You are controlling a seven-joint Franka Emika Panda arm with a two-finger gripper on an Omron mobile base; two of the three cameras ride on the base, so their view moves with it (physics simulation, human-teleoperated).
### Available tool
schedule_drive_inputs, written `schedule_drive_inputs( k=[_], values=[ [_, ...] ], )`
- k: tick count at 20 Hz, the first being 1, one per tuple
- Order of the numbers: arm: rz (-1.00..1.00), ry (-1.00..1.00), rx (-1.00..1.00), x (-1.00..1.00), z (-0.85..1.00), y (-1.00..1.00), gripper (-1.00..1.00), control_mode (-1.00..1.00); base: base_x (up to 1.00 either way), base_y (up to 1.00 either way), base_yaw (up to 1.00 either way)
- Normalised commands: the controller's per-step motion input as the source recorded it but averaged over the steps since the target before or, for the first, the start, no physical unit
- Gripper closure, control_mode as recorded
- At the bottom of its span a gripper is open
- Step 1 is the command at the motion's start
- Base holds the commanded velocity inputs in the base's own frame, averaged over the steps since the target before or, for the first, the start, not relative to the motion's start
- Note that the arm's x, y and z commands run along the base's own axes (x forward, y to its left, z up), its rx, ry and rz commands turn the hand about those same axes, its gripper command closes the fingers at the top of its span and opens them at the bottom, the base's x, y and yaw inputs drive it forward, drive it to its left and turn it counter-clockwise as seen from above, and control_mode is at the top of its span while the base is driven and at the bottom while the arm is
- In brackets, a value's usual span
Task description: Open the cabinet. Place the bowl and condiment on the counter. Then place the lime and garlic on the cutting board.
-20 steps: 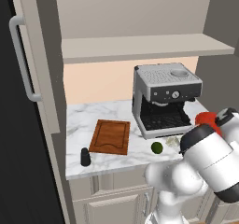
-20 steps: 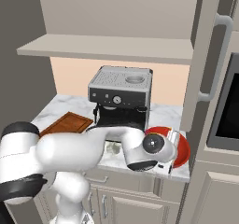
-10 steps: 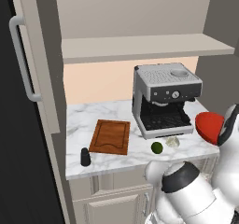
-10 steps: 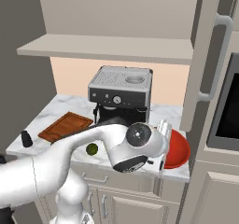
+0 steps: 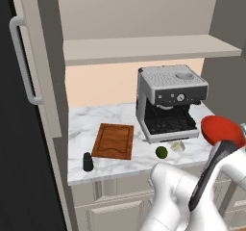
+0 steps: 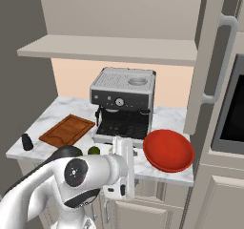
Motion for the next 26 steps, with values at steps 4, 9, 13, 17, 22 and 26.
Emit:
schedule_drive_inputs(
  k=[4,9,13,17,22,26],
  values=[
    [0.09,0.06,-0.23,-0.32,0.44,0.23,-1.00,-1.00,0.00,0.00,0.00],
    [0.03,-0.03,0.00,-0.13,0.10,-0.04,-1.00,-1.00,0.00,0.00,0.00],
    [0.00,0.00,0.00,-0.51,0.89,-0.08,-1.00,-1.00,0.00,0.00,0.00],
    [0.00,0.24,0.00,-0.22,0.70,0.14,-1.00,-1.00,0.00,0.00,0.00],
    [0.05,0.43,0.00,-0.21,0.19,0.28,-1.00,-1.00,0.00,0.00,0.00],
    [0.25,0.26,0.00,-0.18,0.00,0.53,-1.00,-1.00,0.00,0.00,0.00]
  ],
)
